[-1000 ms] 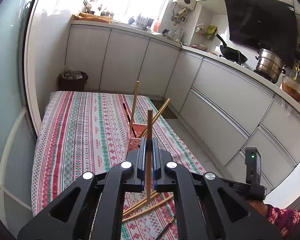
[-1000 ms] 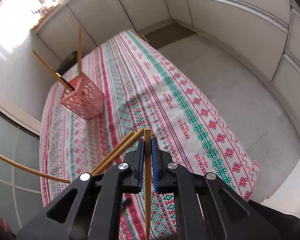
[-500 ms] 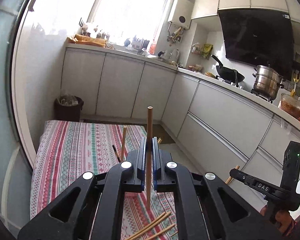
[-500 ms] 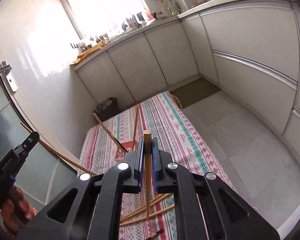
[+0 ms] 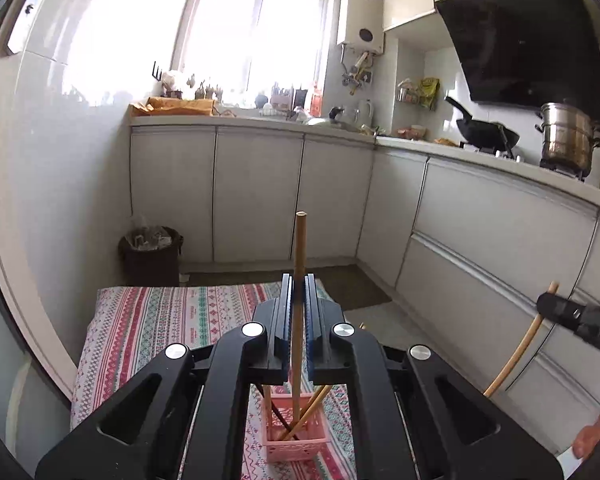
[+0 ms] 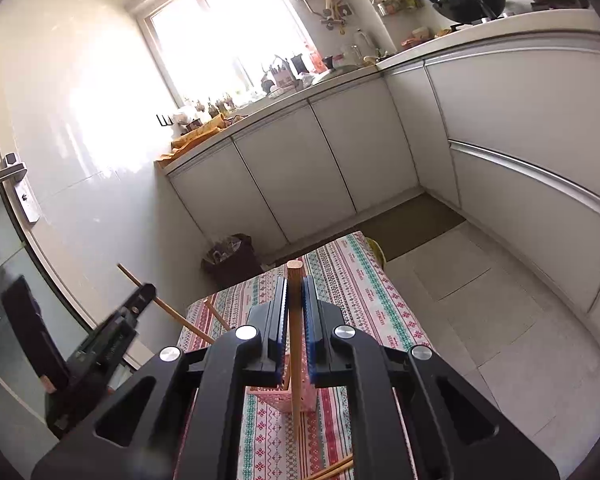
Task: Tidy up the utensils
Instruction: 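Carry the left tool's chopstick over the pink cup and open to drop it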
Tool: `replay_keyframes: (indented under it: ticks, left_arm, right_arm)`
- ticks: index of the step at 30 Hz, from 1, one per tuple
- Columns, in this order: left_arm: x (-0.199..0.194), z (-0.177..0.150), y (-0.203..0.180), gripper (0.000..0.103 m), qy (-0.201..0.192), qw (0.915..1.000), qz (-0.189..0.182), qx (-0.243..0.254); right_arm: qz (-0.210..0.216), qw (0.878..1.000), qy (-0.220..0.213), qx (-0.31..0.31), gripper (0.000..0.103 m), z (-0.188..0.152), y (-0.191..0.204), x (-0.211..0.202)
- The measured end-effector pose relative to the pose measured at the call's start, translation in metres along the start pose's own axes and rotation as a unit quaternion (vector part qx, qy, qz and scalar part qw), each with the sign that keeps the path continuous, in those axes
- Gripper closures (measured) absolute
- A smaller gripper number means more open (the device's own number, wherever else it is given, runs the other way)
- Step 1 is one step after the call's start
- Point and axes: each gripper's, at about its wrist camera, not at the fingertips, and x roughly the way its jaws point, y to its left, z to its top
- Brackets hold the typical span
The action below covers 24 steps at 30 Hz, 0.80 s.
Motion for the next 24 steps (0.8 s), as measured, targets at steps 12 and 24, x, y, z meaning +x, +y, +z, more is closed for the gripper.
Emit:
replay_keyframes:
  ticks: [12, 24]
  left_arm:
    - [0.008, -0.009, 0.026, 0.098, 0.014, 0.9993, -0.011, -0.034]
    - [-0.026, 0.005, 0.039, 0.069, -0.035, 0.9979, -0.015, -0.053]
  right_arm:
    - [0.014, 0.999, -0.031, -0.014, 0.095, 0.013, 0.028, 0.024]
    - [0.013, 0.999, -0.038, -0.034, 0.095, 0.012, 0.046, 0.043]
